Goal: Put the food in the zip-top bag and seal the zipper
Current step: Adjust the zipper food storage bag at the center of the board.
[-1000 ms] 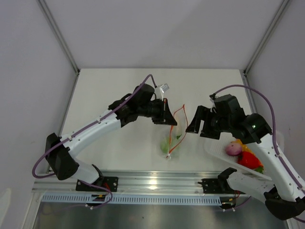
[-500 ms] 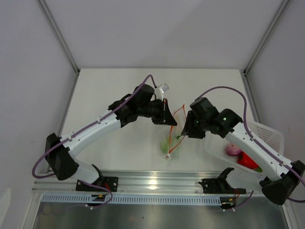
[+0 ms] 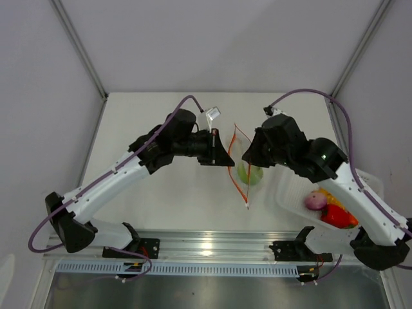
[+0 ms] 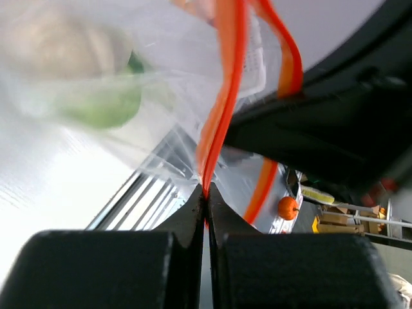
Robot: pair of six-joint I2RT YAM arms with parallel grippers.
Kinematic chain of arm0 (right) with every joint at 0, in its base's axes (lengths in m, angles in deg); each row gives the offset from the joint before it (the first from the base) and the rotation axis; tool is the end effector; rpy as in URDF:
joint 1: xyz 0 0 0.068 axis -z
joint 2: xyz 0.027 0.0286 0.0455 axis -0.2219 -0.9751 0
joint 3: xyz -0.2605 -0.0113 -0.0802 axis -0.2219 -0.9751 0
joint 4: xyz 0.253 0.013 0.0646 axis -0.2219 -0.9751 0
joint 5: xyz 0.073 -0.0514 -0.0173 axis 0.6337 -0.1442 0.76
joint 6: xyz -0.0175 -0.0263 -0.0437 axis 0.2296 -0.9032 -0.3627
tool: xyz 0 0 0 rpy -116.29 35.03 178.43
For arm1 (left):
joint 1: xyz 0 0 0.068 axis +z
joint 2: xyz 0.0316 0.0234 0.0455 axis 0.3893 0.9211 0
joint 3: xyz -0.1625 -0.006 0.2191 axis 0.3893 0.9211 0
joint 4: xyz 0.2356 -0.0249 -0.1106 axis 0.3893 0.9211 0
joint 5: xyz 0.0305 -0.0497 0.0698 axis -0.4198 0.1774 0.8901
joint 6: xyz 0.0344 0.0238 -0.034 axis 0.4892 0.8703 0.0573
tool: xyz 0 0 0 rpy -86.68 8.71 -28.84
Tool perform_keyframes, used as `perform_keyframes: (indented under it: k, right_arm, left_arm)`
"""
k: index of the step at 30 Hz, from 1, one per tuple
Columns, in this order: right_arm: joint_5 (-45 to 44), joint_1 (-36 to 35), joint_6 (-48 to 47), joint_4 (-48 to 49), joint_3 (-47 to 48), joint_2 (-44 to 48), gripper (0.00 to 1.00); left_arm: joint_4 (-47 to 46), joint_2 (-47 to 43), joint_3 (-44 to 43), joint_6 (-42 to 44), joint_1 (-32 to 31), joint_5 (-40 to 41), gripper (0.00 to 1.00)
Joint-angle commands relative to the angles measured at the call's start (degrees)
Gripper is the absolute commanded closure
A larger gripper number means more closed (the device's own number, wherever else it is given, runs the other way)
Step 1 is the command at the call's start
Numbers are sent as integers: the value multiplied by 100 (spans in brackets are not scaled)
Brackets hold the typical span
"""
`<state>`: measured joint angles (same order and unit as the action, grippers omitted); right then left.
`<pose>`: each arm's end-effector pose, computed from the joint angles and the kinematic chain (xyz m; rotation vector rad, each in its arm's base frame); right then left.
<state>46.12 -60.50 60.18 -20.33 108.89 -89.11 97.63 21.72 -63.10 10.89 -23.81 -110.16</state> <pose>0.1565 0.1627 0.4354 0.0085 2.3565 0.6221 0.1935 -0.2294 0.3870 0.4010 2.3277 -1.3747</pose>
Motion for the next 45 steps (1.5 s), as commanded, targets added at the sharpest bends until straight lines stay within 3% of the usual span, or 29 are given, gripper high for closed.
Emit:
perform_keyframes:
  k: [1, 3, 6, 9, 12, 17, 20, 26, 30, 34, 38, 40, 42, 45]
  right_arm:
    - [185, 275, 329, 380, -1092, 435, 100]
    - [669, 452, 479, 751, -2241, 541, 100]
    - [601, 461, 619, 1095, -2800, 629, 100]
    - [618, 593, 497, 991, -2663, 594, 100]
    - [416, 593, 268, 473, -1925, 489, 100]
    - [337, 497, 49, 76, -1273, 804, 100]
    - [354, 558, -92, 190, -1517, 1041, 100]
    - [1338, 1480, -426, 1086, -3159, 937, 100]
    - [996, 1262, -356, 816, -2735, 1066, 100]
    - [925, 1138, -312, 551, -2038, 1350, 100]
    - [1556, 1357, -365, 928, -2677, 1184, 100]
    - [1436, 1358, -269, 1069, -2968, 956, 100]
    - [1120, 1130, -216, 1096, -2891, 902, 100]
    - [539, 928, -206, 694, -2128, 937, 100]
  left_arm:
    - [-62, -100, 452, 40, 57, 30, 99]
    - [-218, 129, 734, 13, 84, -101, 99]
    - [-299, 490, 849, -13, 119, -250, 99]
    - [-168, 569, 500, 48, 146, -128, 99]
    - [228, 535, -211, 171, 172, -162, 99]
    - [-17, 26, -259, 57, 181, -295, 99]
    - [34, -55, -197, 145, 198, 73, 95]
    - [544, 1421, -285, 224, 392, -435, 99]
    - [326, 653, -206, 136, 269, -200, 99]
    - [535, 166, -689, 514, 110, 74, 96]
    - [501, 715, -409, 585, 294, -3, 100]
    - [536, 1095, -206, 506, 444, -258, 99]
    - [598, 1291, -145, 523, 462, -382, 99]
    - [141, 818, -83, 549, 462, -724, 99]
